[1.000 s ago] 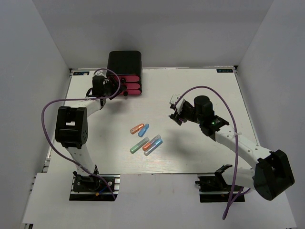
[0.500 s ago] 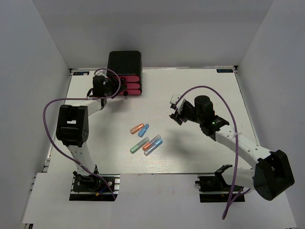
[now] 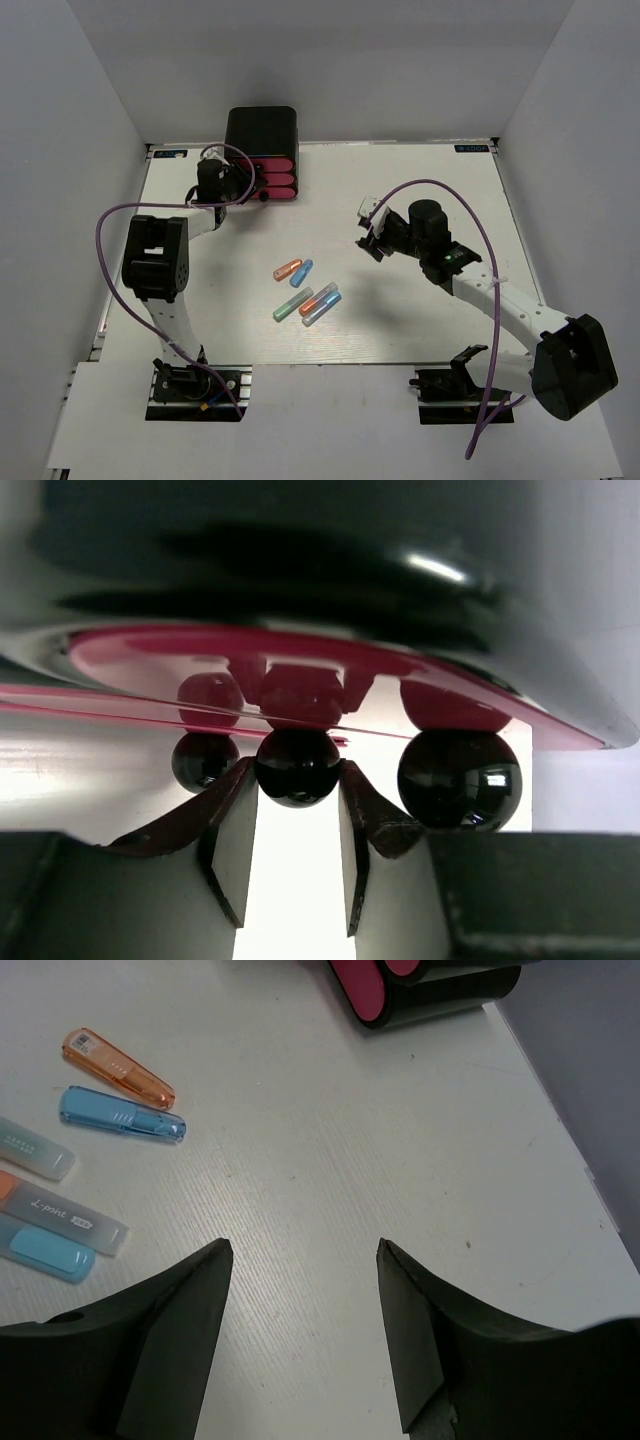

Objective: Sort the stationery into containers
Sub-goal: Open the drawer in the storage box.

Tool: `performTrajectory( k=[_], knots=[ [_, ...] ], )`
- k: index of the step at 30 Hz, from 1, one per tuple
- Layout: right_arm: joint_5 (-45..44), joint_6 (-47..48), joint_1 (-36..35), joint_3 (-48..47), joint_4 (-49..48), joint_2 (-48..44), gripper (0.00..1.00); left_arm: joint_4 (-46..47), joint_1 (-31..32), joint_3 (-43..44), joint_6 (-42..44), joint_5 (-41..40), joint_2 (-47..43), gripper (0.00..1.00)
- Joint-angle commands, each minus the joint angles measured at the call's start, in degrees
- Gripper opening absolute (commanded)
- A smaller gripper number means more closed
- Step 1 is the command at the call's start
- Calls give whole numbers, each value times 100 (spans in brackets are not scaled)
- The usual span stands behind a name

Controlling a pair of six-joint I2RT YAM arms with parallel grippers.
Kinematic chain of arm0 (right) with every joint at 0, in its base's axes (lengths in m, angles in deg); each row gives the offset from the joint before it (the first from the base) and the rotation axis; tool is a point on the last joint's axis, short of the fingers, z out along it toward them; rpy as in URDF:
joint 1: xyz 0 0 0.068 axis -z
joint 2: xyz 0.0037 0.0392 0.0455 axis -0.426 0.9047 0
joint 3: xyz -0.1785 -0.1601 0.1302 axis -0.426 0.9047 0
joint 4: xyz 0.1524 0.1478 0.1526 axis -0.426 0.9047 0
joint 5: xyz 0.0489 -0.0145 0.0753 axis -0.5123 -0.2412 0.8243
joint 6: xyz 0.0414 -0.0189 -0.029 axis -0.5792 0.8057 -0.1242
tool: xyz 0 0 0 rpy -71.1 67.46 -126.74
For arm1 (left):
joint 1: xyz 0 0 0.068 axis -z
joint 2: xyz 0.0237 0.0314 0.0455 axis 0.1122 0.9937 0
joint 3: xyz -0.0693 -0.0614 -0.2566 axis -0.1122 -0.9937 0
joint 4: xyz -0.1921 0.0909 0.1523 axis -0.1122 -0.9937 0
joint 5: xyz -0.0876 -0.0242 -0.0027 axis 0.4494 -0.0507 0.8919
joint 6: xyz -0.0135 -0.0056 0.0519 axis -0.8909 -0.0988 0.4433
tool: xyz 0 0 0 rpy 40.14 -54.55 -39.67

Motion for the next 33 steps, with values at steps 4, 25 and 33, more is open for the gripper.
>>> performTrajectory(
  k=[4,25,33],
  knots=[
    [145,-26,17,68,-140,-169,66,62,-18,52,-5,-20,-46,32],
    [2631,2363,-35,-72,1071,348,75,-34,-18,-1601,408,155,-1495,76],
    [3142,4491,-333,-1510,2416,2016,54,-325,-18,-2374,645,155,-2654,77]
  ],
)
